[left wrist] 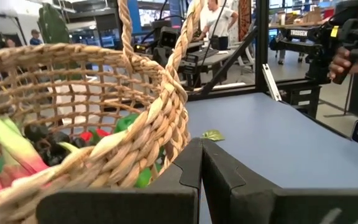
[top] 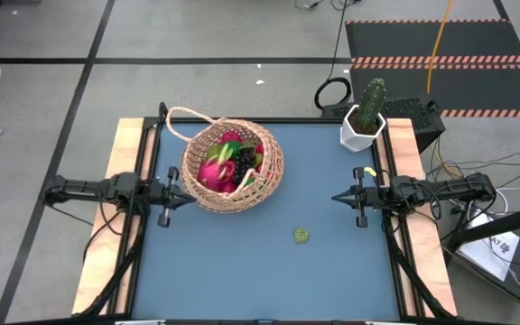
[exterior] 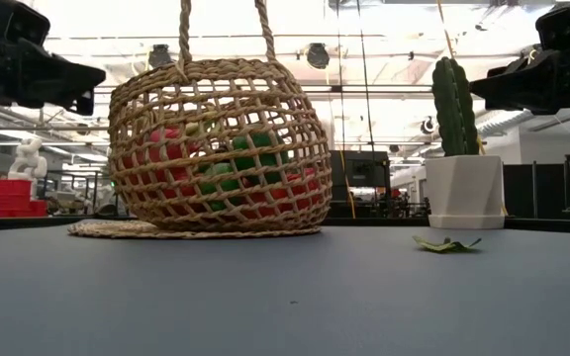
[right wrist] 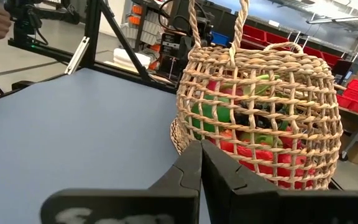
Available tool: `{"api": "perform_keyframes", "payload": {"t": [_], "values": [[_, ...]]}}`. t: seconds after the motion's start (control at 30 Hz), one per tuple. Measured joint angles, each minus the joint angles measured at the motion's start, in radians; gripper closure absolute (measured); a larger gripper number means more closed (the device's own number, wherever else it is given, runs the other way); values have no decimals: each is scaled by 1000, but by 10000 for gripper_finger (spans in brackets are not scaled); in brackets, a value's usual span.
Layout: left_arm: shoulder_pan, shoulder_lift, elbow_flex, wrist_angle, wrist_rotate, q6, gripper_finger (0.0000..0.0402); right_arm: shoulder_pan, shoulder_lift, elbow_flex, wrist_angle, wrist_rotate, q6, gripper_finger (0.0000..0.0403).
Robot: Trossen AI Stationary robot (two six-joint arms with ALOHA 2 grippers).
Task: Build produce basket
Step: Return to Home Position
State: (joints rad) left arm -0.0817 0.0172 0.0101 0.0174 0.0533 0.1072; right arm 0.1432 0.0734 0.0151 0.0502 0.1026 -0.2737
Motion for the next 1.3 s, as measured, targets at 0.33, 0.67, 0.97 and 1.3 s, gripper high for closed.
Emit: {"api": "perform_keyframes", "payload": {"t": [0.33, 0.67, 0.97, 1.3], "values": [[3, -11, 0, 0, -1, 4, 392, 0, 0, 0, 6, 27, 111, 403], [3, -11, 0, 0, -9, 48, 392, 0, -1, 0, 6, 27, 135, 403], [3, -11, 0, 0, -9, 45, 392, 0, -1, 0, 6, 27, 126, 403], [3, -11, 0, 1, -9, 45, 392, 0, -1, 0, 6, 27, 124, 403]]}}
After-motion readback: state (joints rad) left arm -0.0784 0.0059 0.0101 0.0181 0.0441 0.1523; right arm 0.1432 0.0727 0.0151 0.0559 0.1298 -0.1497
